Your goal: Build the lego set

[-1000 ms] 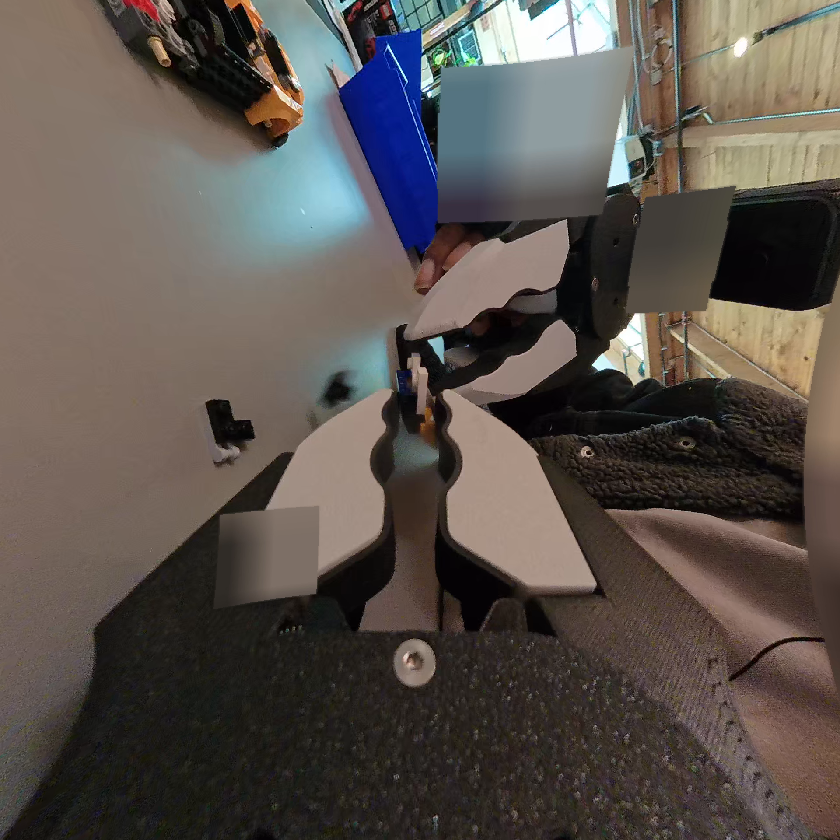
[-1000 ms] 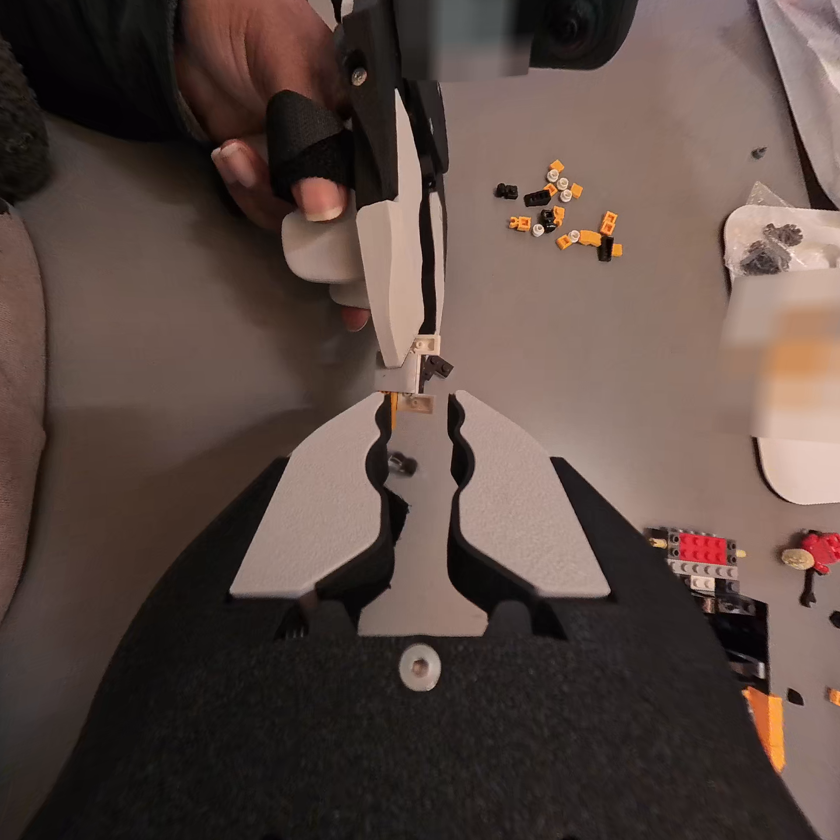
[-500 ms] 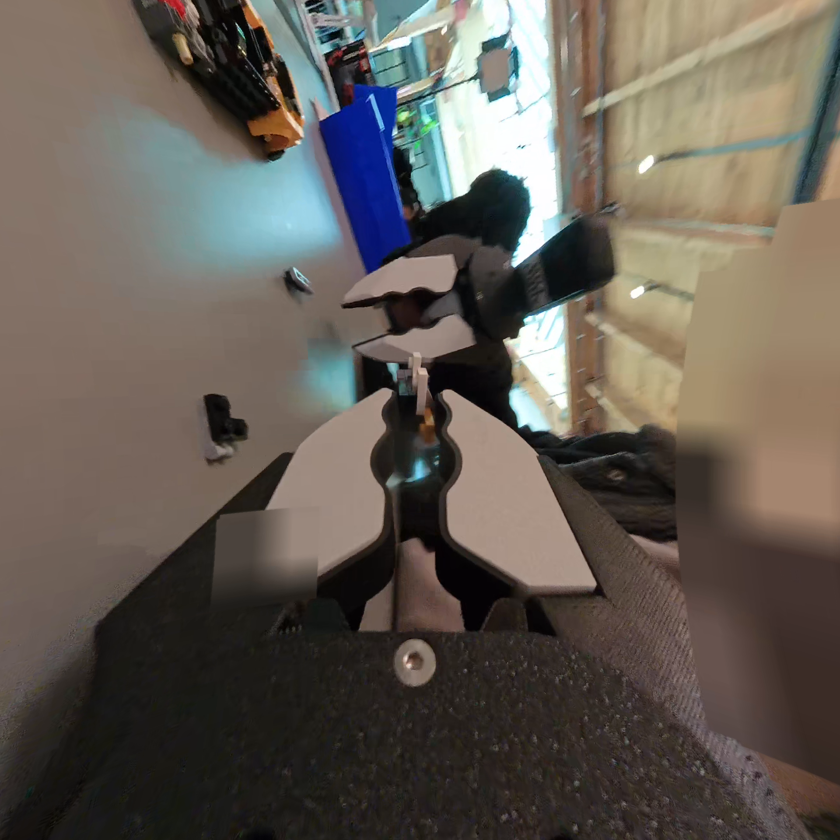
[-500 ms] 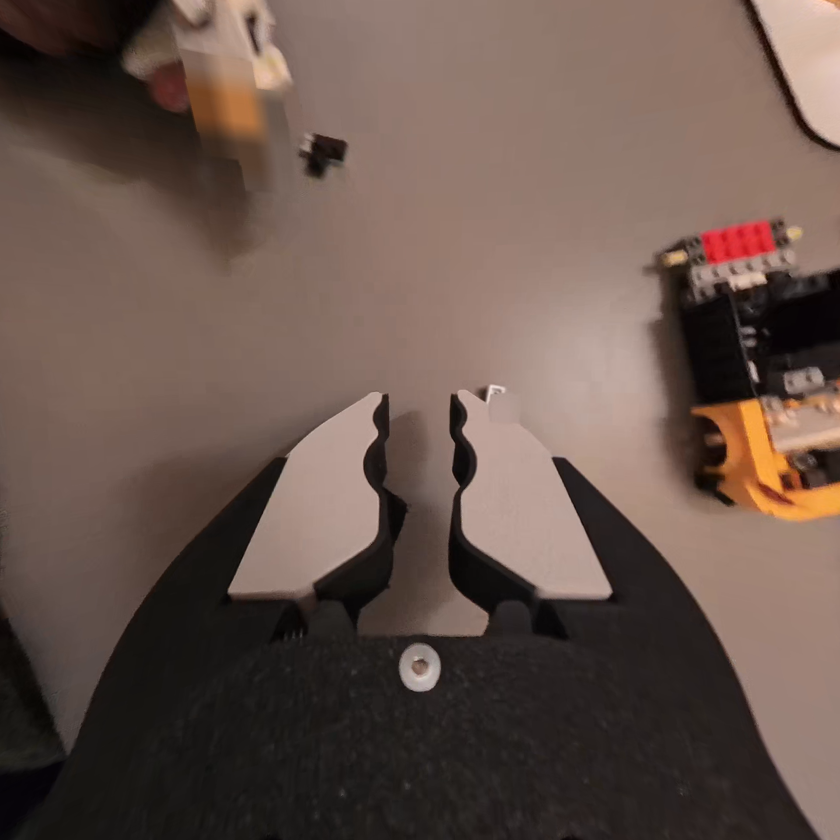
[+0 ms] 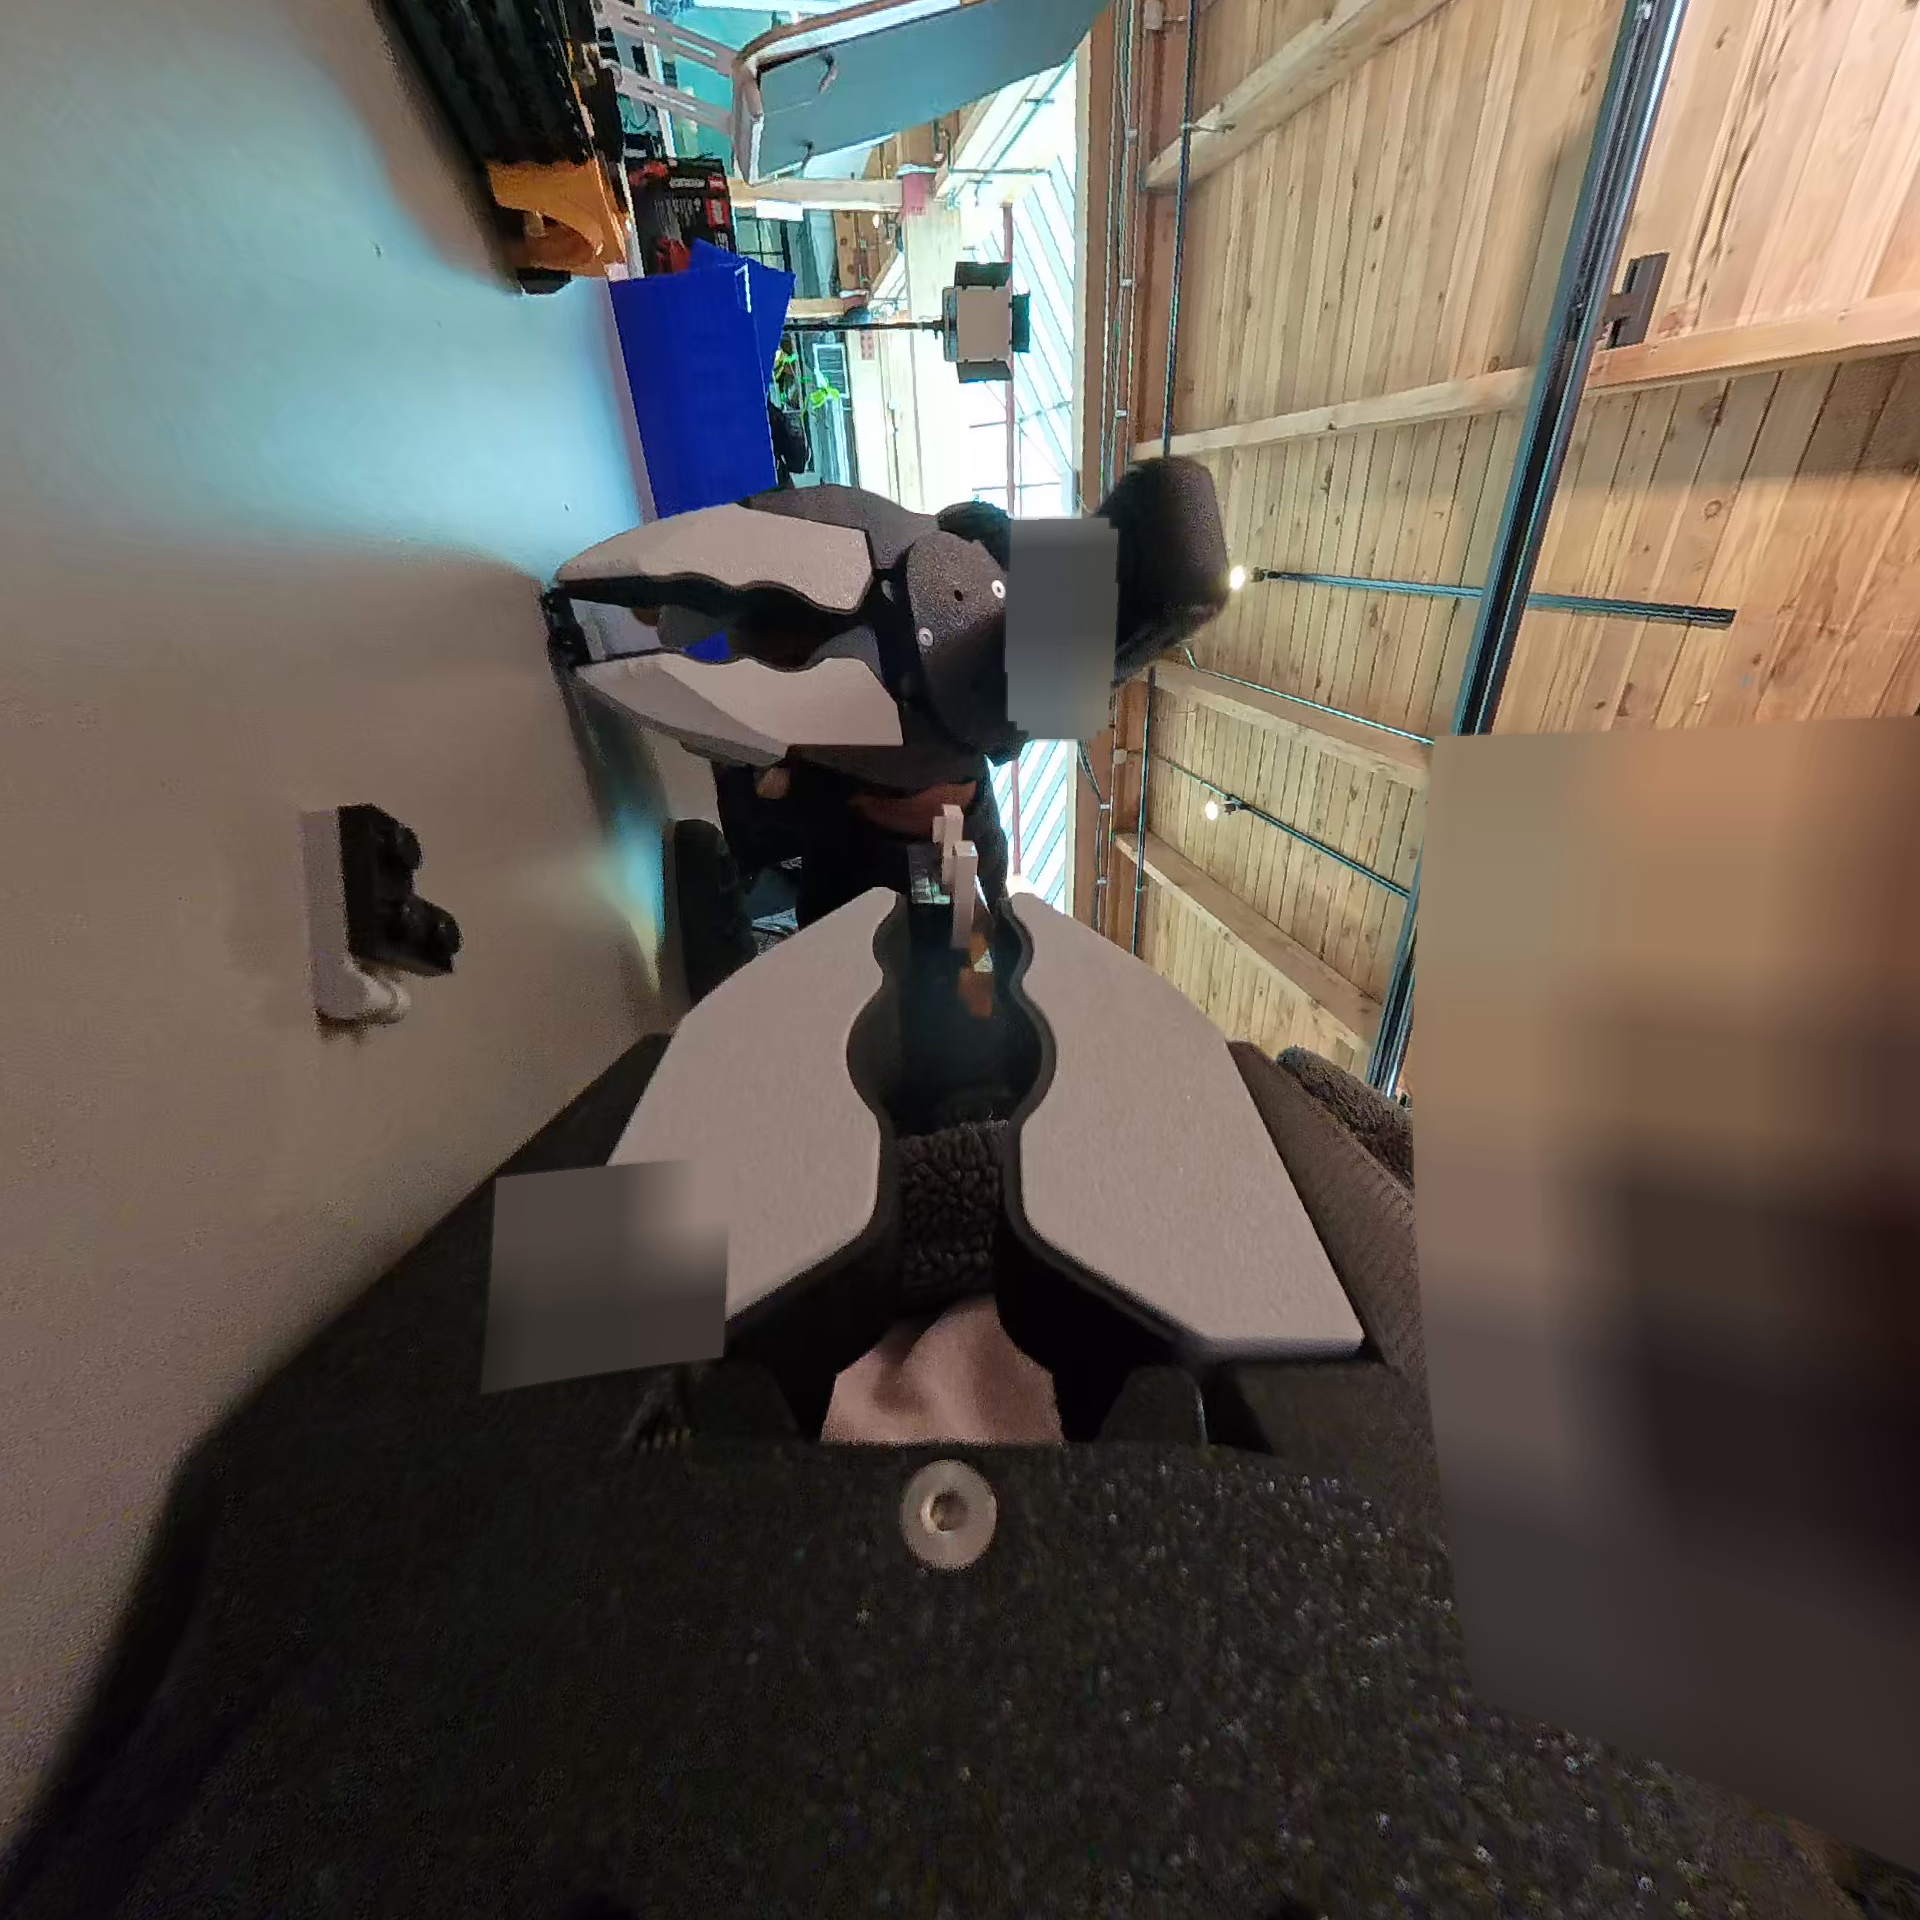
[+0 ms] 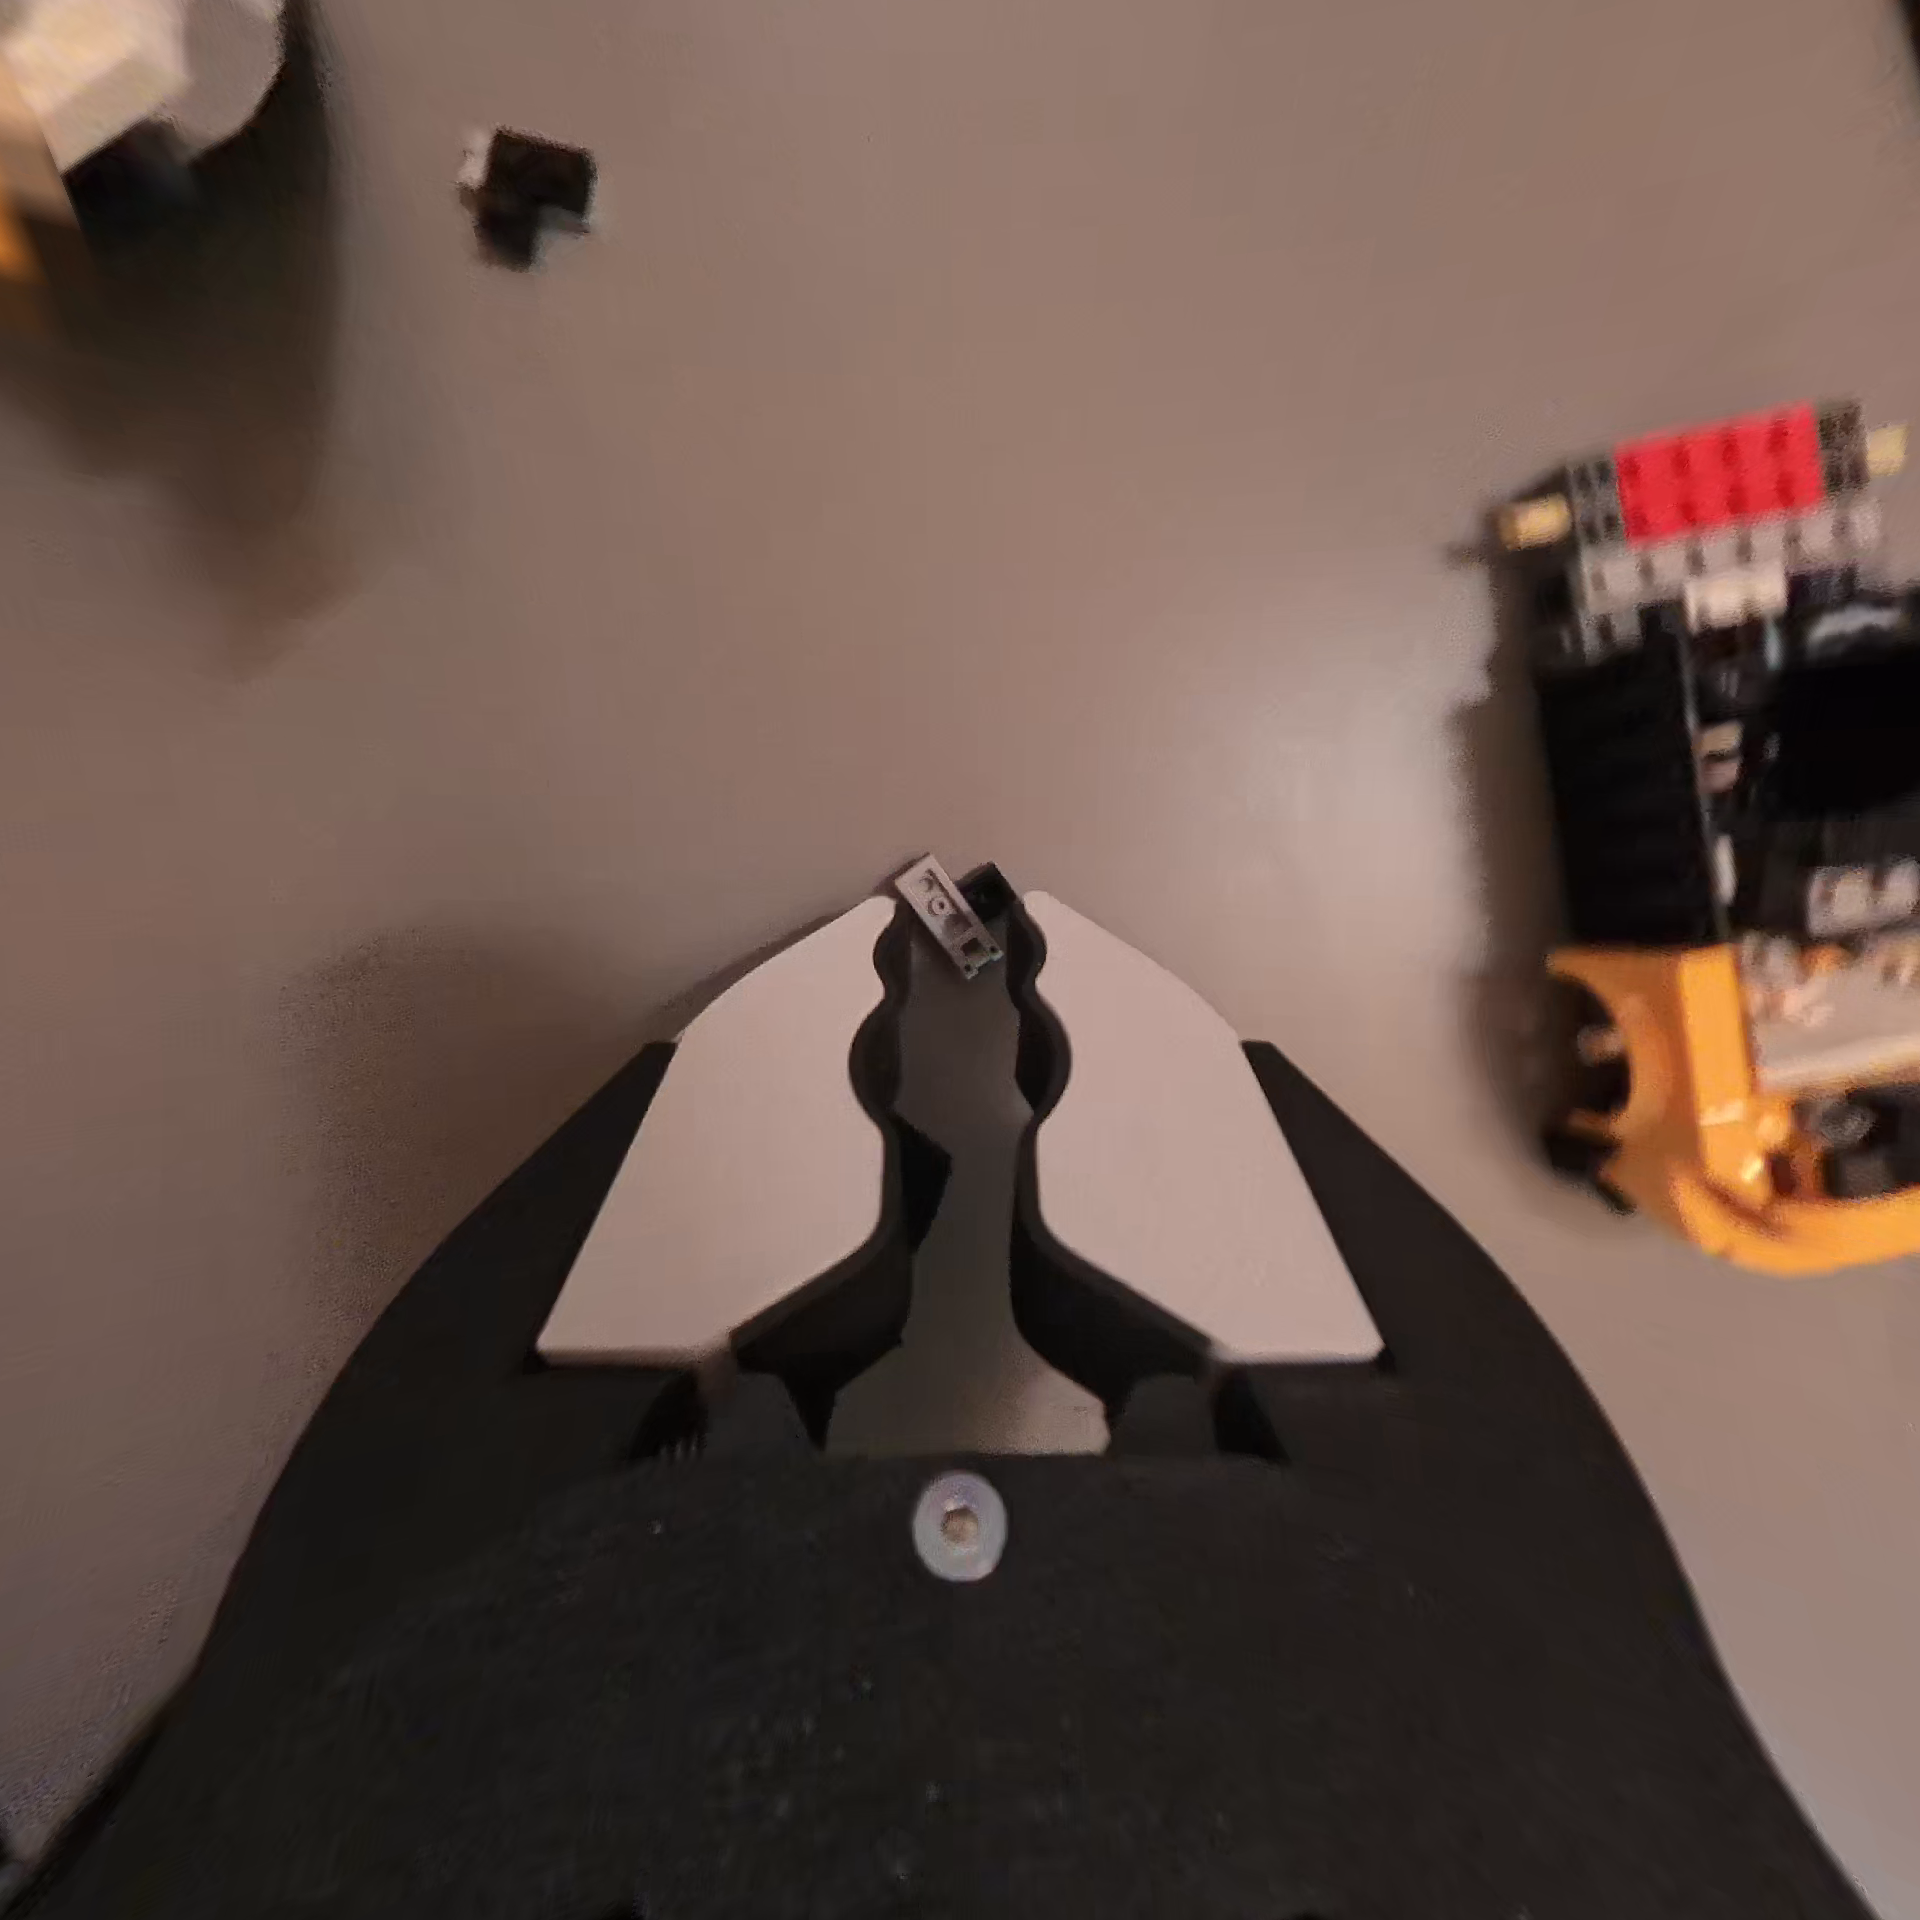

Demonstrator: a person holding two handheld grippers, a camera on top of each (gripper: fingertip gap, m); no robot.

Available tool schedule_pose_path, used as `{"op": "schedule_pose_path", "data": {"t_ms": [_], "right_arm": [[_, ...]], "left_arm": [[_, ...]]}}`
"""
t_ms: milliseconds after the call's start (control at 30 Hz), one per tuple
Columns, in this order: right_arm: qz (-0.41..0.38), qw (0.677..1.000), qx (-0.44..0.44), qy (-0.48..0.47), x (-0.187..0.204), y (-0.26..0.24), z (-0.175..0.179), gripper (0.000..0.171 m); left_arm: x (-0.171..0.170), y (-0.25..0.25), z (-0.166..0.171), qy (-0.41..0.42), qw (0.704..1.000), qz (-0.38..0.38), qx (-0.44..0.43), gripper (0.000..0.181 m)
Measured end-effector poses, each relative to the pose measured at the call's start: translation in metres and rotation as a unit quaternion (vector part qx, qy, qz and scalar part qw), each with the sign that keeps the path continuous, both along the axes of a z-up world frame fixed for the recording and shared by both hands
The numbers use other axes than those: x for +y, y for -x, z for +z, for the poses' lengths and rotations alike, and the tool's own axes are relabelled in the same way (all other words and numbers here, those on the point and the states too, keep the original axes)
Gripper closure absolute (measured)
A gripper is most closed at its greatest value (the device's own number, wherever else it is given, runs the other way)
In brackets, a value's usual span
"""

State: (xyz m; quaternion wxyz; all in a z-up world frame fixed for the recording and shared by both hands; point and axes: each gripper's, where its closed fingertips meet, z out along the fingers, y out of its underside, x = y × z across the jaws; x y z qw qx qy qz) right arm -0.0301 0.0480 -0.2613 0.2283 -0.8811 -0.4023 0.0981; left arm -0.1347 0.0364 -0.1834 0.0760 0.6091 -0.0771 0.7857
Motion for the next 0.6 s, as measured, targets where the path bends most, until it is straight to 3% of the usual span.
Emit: {"op": "schedule_pose_path", "data": {"t_ms": [67,133,433,600], "right_arm": [[0.086,0.996,-0.01,-0.009,-0.006,0.015,0.003,0.15],[0.112,0.993,-0.012,-0.017,-0.006,0.022,0.008,0.149],[0.079,0.995,0.06,-0.014,-0.017,0.024,0.005,0.144],[0.06,0.992,0.109,0.022,-0.052,0.038,0.008,0.147]], "left_arm": [[0.0,0.0,0.0,-0.001,1.0,-0.002,0.0,0.167],[0.0,0.0,-0.001,-0.005,1.0,-0.002,0.002,0.167],[-0.002,0.0,-0.001,-0.021,1.0,-0.006,0.005,0.167],[-0.002,0.0,-0.002,-0.027,1.0,-0.004,0.01,0.167]]}}
